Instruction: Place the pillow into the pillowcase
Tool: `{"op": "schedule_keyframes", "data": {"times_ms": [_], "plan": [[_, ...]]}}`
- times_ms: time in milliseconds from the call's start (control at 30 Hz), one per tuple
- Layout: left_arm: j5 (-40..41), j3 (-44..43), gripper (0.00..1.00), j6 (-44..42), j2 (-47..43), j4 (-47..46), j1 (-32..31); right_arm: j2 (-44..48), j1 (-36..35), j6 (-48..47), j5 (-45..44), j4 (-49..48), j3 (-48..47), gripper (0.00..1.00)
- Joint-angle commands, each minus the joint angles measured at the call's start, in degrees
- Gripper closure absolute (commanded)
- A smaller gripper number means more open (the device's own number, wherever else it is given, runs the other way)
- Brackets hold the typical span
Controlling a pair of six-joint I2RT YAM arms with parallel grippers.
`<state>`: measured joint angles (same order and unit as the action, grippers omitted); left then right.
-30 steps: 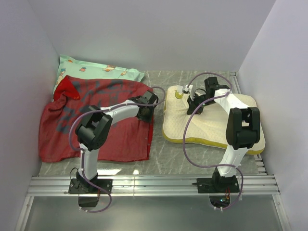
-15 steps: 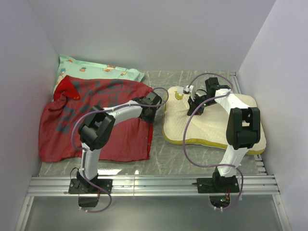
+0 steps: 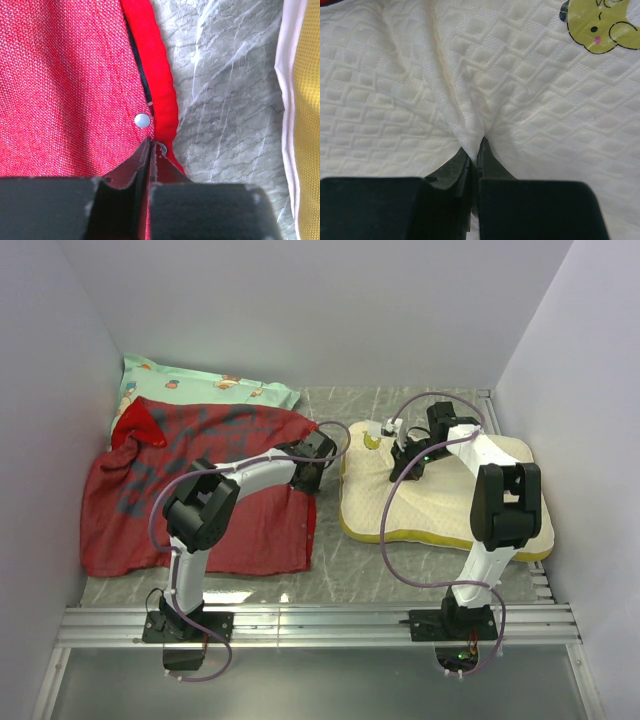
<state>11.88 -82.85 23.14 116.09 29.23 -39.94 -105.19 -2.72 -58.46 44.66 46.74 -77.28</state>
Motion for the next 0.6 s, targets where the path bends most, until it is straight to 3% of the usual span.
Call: {"op": "schedule_keyframes", "data": {"times_ms": [0, 67, 333, 567], "plan": [[0.25, -0.21, 0.95, -0.99, -1.57, 1.18, 0.31, 1.12, 0.7, 0.1, 1.48, 3.79, -0.68, 1.0], [-0.97, 0.58, 1.0, -1.25, -2.62, 0.83, 0.3, 1.21, 0.7, -0.08, 1.48, 4.15, -0.86, 1.0], [-4.41, 2.96, 1.0, -1.86, -7.19, -1.63, 0.13, 1.39, 0.7, -0.78, 1.48, 5.29, -1.03, 1.0], [-5.72, 1.9, 0.96, -2.3, -5.44, -0.32, 0.3, 1.3, 0.61, -1.13, 1.39, 5.82, -1.39, 1.0]]}}
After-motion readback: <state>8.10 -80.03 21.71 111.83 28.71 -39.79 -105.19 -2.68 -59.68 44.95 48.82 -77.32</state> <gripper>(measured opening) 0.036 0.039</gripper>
